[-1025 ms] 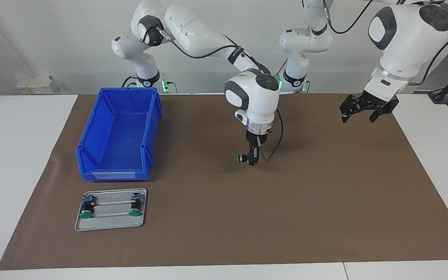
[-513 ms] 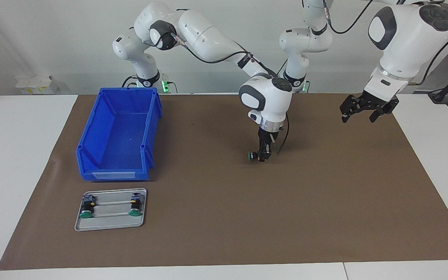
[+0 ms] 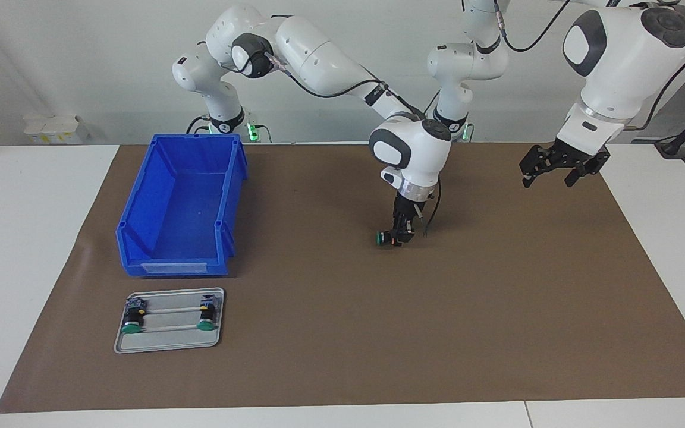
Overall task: Place and press button with both arms
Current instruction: 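Carry the green button with the right gripper to the table middle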
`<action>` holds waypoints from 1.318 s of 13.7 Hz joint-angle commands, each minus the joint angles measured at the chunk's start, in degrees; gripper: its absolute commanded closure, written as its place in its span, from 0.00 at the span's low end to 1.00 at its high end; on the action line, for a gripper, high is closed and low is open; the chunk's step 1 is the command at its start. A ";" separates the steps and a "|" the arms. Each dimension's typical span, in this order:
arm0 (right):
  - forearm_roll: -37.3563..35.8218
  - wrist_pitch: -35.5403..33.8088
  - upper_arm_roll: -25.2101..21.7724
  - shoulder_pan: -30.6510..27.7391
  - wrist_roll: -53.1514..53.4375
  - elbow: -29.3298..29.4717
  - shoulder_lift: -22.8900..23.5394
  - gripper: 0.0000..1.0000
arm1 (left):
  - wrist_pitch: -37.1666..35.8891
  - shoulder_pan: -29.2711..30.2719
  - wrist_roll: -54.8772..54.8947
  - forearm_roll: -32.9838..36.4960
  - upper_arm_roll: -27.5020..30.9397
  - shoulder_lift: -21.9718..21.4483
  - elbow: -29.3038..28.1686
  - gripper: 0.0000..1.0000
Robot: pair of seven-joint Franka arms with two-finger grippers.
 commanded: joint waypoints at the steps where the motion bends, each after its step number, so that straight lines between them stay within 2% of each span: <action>1: -1.05 1.21 2.53 -0.57 -0.42 0.34 -0.11 1.00 | -0.25 -0.11 -0.35 0.98 0.12 -1.53 -1.48 0.01; 2: -1.13 1.21 2.79 -0.49 -0.42 0.34 -0.20 1.00 | -0.25 -0.11 -0.35 0.98 0.12 -1.53 -1.48 0.01; 4: -1.14 3.21 2.80 -0.92 -1.55 0.08 -0.55 0.10 | -0.25 -0.11 -0.35 0.98 0.12 -1.53 -1.48 0.01; 5: -0.70 5.58 2.80 -1.01 -2.86 -0.27 -0.99 0.01 | -0.25 -0.11 -0.35 0.98 0.12 -1.53 -1.48 0.01; 8: -0.69 4.46 2.80 -1.63 -6.64 -1.14 -5.19 0.00 | -0.25 -0.11 -0.35 0.98 0.12 -1.53 -1.48 0.01; 10: -0.61 4.02 2.80 -3.11 -13.29 -5.08 -10.81 0.00 | -0.25 -0.11 -0.35 0.98 0.12 -1.53 -1.48 0.01; 14: -0.17 4.11 2.80 -10.93 -35.60 -18.70 -26.36 0.00 | -2.09 -0.37 0.35 0.89 -0.06 -1.88 -1.65 0.01; 16: 0.01 1.67 2.88 -16.72 -47.55 -20.84 -31.21 0.00 | -2.63 -1.08 1.75 0.45 -0.76 -2.06 -1.74 0.02; 18: 3.77 -1.50 2.88 -23.04 -65.27 -20.84 -35.16 0.00 | -0.70 -2.65 4.99 0.19 -1.03 -2.32 -2.96 0.05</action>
